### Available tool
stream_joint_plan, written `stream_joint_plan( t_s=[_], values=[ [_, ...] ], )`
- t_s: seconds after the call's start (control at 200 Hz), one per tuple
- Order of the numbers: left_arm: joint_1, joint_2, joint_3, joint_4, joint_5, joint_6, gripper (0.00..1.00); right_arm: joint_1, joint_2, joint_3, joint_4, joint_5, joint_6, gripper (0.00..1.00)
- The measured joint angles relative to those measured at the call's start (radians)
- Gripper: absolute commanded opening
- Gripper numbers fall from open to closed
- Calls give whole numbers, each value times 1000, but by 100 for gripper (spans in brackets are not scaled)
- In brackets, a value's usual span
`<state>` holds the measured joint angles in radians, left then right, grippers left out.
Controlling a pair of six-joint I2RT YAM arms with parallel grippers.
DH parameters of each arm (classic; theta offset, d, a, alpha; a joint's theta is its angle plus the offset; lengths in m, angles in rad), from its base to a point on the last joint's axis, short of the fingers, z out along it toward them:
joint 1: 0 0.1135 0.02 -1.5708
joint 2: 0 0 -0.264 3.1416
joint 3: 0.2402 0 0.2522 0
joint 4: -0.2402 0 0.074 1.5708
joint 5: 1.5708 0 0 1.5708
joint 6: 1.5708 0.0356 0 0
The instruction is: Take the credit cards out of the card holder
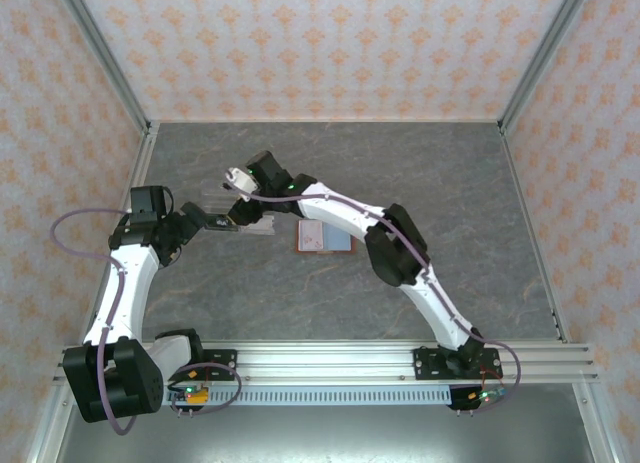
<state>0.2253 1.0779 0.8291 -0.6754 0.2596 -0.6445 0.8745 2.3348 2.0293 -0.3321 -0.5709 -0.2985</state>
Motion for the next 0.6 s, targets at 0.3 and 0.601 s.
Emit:
stream_joint_plan(
  t_s=[0.3,0.601],
  values=[
    [0,0,-47,42,60,16,100,-17,-404,-420,58,264,203,66],
    [-73,35,-47,76,81,18,100,-166,-698,-769,45,366,438,67]
  ],
)
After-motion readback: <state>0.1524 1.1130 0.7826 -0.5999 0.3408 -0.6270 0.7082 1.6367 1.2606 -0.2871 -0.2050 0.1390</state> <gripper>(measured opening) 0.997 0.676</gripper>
